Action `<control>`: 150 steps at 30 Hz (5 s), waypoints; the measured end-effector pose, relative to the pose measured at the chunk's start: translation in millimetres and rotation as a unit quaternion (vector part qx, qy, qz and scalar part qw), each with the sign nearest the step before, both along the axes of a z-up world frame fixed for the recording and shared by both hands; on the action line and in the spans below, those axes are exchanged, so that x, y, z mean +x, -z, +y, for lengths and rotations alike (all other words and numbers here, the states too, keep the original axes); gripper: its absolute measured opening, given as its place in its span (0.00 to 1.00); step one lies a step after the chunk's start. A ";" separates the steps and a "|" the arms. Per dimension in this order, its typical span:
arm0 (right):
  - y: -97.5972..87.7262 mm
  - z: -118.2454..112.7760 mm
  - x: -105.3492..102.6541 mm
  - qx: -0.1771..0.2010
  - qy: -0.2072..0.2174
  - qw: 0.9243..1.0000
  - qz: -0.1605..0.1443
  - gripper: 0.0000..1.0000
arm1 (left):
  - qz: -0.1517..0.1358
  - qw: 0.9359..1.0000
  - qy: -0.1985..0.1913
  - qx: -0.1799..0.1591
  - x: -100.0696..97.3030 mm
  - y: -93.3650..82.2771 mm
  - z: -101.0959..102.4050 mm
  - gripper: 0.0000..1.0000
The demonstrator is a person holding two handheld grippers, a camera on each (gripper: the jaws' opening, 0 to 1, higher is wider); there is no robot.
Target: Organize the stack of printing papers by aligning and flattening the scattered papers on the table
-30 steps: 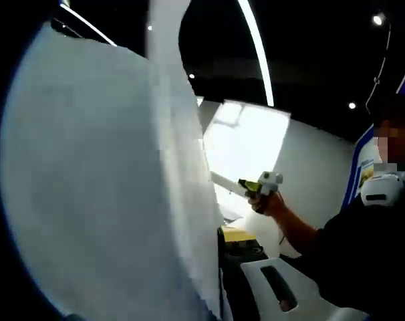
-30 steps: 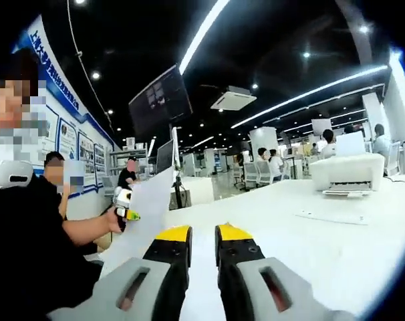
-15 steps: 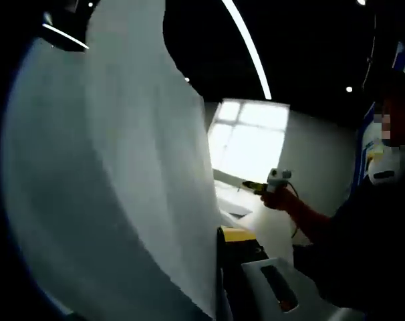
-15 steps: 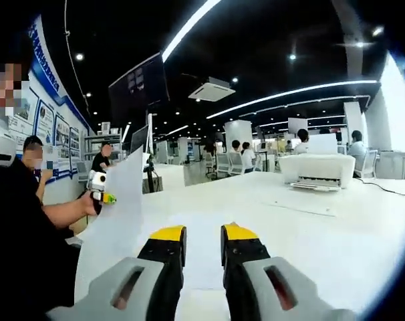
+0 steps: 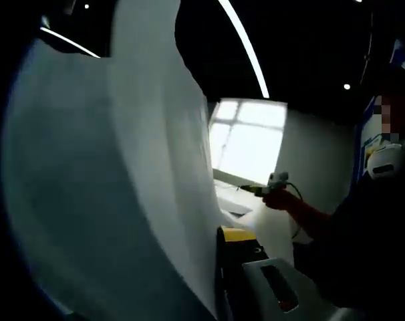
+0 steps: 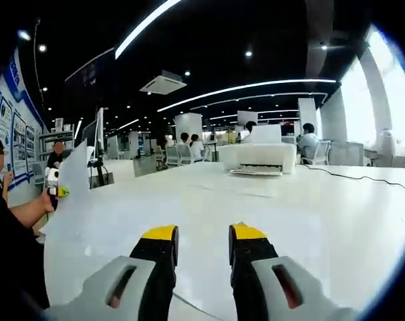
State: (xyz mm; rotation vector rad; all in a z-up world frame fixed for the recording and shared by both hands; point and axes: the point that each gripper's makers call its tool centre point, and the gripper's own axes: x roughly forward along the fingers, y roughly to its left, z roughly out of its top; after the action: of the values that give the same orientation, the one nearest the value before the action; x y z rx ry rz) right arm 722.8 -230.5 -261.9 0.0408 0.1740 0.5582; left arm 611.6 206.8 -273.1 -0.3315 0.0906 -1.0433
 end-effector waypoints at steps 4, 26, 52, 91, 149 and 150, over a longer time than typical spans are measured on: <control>5.0 -19.9 6.1 -0.004 0.023 1.000 0.007 0.27 | -0.005 1.000 0.004 0.003 -3.6 -0.4 -4.5 0.06; 0.4 -67.6 82.7 -0.135 0.062 0.988 0.032 0.35 | -0.001 1.000 0.001 0.015 -3.1 2.6 -7.2 0.06; 46.8 -76.9 144.7 -0.136 0.052 0.985 0.094 0.44 | 0.003 1.000 -0.002 0.019 0.7 5.0 -4.8 0.06; 95.3 -83.6 188.2 -0.108 0.072 0.985 0.111 0.71 | 0.003 1.000 -0.010 0.019 6.8 7.0 -0.8 0.06; 57.2 -85.7 163.0 -0.044 0.059 0.996 0.051 0.00 | -0.003 1.000 -0.014 0.011 5.9 5.0 3.0 0.06; 50.1 -85.4 161.4 -0.039 0.053 0.997 0.039 0.00 | -0.002 1.000 -0.015 0.010 5.7 4.7 2.2 0.06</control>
State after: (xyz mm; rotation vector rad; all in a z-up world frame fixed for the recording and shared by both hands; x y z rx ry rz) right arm 884.2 -315.9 -312.1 -0.0042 0.2687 0.4444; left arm 617.4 209.0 -277.9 -0.3122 0.0914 -1.0137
